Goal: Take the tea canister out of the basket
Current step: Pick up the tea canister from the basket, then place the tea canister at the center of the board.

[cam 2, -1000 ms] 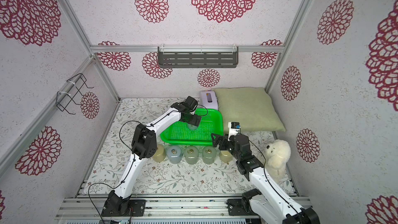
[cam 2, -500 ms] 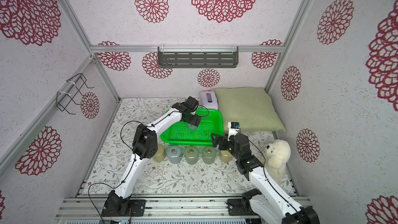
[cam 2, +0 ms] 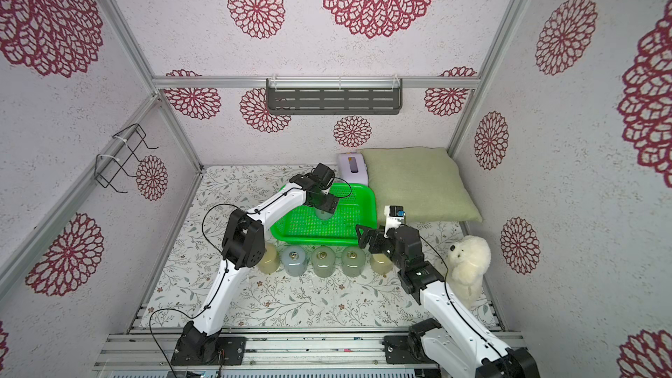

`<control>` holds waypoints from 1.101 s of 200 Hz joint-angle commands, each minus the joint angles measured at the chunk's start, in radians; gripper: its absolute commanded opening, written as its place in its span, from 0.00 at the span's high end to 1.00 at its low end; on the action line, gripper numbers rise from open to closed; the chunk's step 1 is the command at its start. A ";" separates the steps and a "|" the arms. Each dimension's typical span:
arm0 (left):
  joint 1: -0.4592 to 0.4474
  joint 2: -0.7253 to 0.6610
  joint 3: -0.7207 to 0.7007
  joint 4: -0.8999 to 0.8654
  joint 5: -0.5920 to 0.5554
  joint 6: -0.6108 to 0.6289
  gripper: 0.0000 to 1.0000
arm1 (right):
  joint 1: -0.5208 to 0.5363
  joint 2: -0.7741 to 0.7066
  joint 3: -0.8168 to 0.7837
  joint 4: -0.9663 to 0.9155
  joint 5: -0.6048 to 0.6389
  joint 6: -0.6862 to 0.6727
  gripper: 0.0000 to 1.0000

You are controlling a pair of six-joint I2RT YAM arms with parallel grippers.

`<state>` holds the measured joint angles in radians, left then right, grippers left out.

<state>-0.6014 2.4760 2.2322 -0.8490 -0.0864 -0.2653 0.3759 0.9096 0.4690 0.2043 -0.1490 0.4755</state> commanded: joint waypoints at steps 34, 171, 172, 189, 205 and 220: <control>0.000 -0.231 -0.142 0.053 0.008 -0.060 0.25 | 0.002 -0.002 -0.022 0.110 -0.119 0.014 0.01; 0.058 -0.752 -0.573 0.026 -0.092 -0.165 0.24 | 0.239 0.047 0.002 0.196 -0.150 -0.069 0.01; 0.060 -0.754 -0.575 0.025 -0.094 -0.165 0.24 | 0.241 0.047 0.002 0.196 -0.148 -0.070 0.01; 0.078 -0.833 -0.649 0.028 -0.118 -0.180 0.24 | 0.260 0.038 0.000 0.199 -0.136 -0.077 0.01; 0.101 -0.901 -0.711 0.026 -0.137 -0.202 0.24 | 0.275 0.037 0.000 0.206 -0.132 -0.078 0.01; 0.125 -0.959 -0.773 0.026 -0.150 -0.225 0.24 | 0.287 0.044 0.000 0.212 -0.130 -0.077 0.01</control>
<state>-0.5110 1.6272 1.5135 -0.8608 -0.1825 -0.4423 0.6422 0.9619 0.4442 0.3641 -0.2893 0.4255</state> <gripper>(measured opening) 0.869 0.992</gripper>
